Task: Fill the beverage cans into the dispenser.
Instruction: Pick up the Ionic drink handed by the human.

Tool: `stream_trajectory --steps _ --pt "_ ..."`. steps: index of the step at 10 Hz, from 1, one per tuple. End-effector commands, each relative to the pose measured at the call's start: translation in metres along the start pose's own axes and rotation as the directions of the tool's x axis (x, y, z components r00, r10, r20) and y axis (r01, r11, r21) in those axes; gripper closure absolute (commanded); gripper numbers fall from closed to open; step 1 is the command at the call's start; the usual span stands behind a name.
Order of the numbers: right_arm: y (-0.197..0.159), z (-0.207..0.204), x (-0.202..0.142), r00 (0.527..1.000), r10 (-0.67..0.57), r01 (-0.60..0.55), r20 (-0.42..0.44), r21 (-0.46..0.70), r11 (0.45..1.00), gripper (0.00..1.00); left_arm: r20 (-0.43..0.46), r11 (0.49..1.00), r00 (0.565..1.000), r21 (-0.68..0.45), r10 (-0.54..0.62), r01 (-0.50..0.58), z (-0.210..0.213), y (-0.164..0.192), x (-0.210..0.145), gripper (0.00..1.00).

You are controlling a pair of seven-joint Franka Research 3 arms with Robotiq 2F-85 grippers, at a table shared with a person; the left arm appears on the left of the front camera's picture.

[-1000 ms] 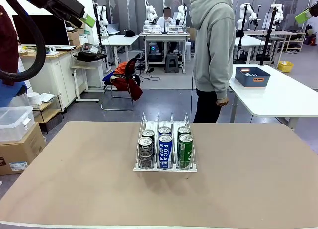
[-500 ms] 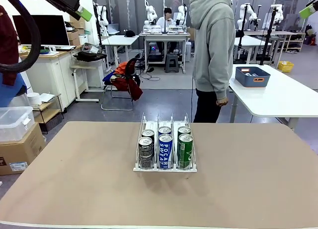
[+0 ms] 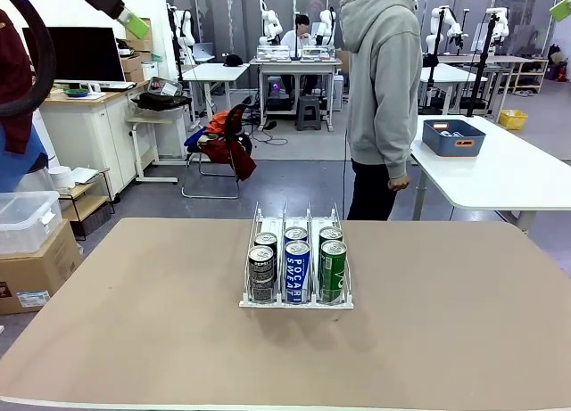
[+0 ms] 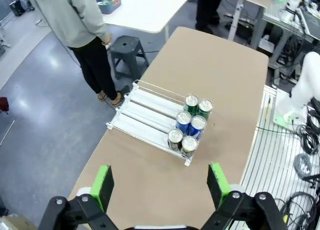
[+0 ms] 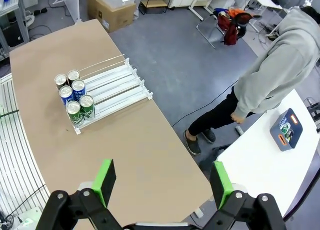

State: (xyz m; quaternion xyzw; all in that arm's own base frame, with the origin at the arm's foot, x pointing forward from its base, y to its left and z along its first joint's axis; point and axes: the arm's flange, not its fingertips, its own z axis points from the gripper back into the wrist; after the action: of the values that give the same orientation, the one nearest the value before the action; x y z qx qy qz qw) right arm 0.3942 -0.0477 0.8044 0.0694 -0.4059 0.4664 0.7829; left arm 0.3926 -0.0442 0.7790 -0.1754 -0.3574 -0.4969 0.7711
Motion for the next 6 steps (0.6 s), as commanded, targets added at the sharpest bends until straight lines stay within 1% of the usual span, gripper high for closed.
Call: stream_trajectory --steps 1,2,3,4,5,6 --pt "0.0020 0.0069 -0.0053 0.999 0.039 -0.039 -0.006 0.011 0.999 0.00 0.012 0.996 0.999 -0.069 -0.047 0.048 0.0135 0.0062 -0.0031 0.00" --pt "0.0013 0.0077 -0.0066 0.999 0.035 -0.035 -0.003 -0.007 0.999 0.00 0.021 0.995 0.999 -0.087 -0.042 0.044 0.0149 0.0078 -0.0024 0.00" --pt "0.0001 0.0069 -0.0072 1.000 0.003 -0.003 0.008 -0.016 1.000 0.00 -0.009 0.996 0.999 -0.075 -0.043 0.042 0.0112 0.0071 -0.0021 0.00" --pt "0.0002 0.0063 -0.0081 0.999 -0.028 0.028 0.021 -0.026 0.999 0.00 0.001 0.998 1.000 -0.053 -0.031 0.031 0.0117 -0.0015 -0.0018 0.00" --pt "-0.0017 0.0088 -0.0053 1.000 0.012 -0.013 -0.005 -0.012 1.000 0.00 0.001 0.998 1.000 -0.053 -0.031 0.031 0.0117 -0.0015 -0.0018 0.00" --pt "-0.0017 0.0088 -0.0053 1.000 0.012 -0.013 -0.005 -0.012 1.000 0.00 0.001 0.998 1.000 -0.053 -0.031 0.031 0.0117 -0.0015 -0.0018 0.00"
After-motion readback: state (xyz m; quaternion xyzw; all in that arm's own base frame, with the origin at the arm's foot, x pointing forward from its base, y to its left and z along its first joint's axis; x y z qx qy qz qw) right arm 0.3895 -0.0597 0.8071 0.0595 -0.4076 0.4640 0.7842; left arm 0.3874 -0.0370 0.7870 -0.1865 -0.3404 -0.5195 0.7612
